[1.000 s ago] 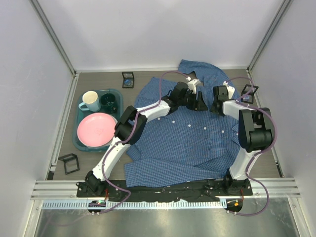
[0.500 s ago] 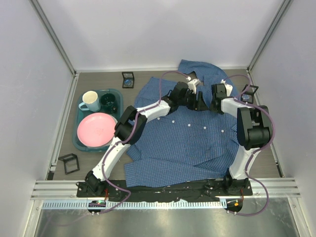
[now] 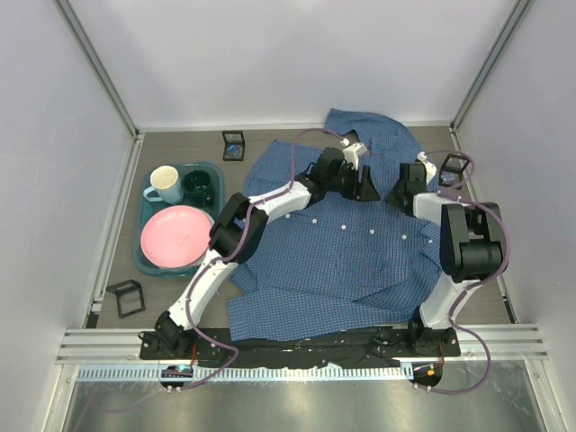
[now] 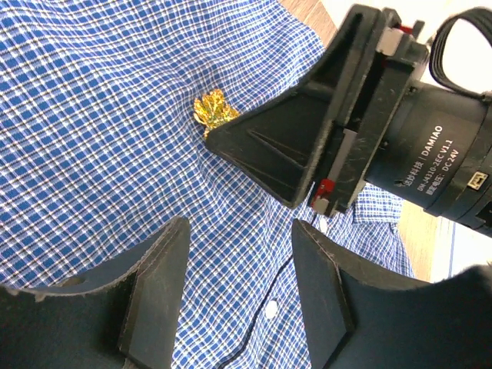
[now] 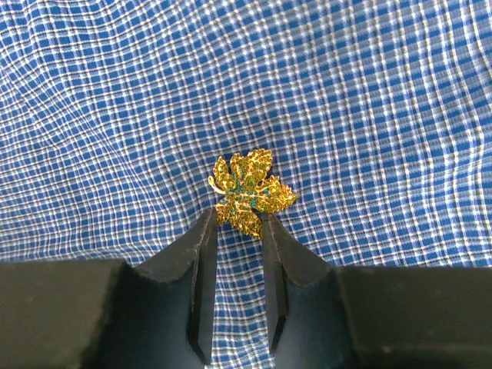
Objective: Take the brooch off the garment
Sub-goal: Remove the brooch from the clothes.
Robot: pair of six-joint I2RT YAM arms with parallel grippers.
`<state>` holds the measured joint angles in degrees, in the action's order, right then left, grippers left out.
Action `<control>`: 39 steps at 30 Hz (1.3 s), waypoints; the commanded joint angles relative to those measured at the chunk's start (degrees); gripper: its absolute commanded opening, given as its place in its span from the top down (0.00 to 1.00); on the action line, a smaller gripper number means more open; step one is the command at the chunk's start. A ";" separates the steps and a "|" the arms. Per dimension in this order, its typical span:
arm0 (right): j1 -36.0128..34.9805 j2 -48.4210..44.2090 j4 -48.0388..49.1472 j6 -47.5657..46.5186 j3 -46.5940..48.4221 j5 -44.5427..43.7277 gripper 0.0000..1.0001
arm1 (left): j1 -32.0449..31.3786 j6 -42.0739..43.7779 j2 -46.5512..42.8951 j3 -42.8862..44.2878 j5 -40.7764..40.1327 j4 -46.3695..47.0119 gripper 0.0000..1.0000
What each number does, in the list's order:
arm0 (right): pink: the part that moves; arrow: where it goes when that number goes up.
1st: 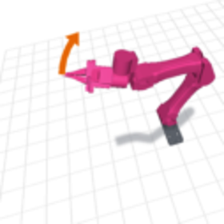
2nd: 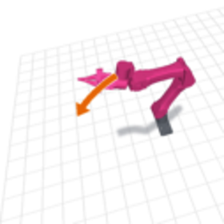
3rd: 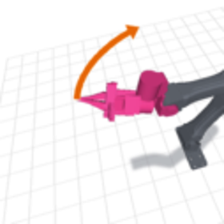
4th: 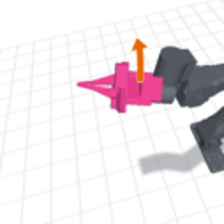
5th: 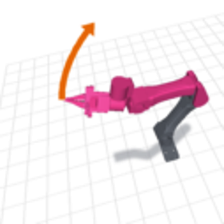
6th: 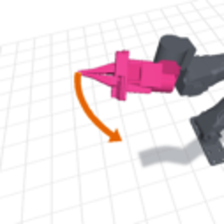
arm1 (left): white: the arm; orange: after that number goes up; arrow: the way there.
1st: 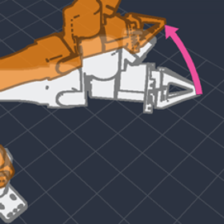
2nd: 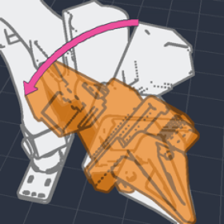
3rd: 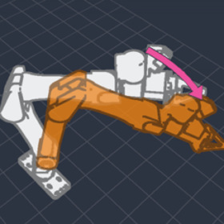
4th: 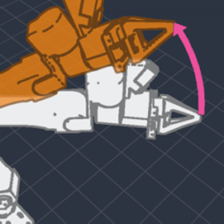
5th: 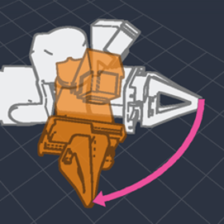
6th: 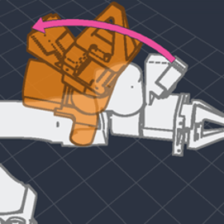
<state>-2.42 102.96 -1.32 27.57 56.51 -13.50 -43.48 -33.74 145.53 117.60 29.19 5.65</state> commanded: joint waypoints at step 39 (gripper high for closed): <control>9.27 -8.46 45.19 14.53 -27.42 21.86 0.77 | 0.95 -36.93 21.20 23.83 6.58 20.98 0.46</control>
<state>6.85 96.03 42.44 43.27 28.97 9.69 -42.24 -70.57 167.96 141.10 35.18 22.57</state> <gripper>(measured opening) 0.206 0.543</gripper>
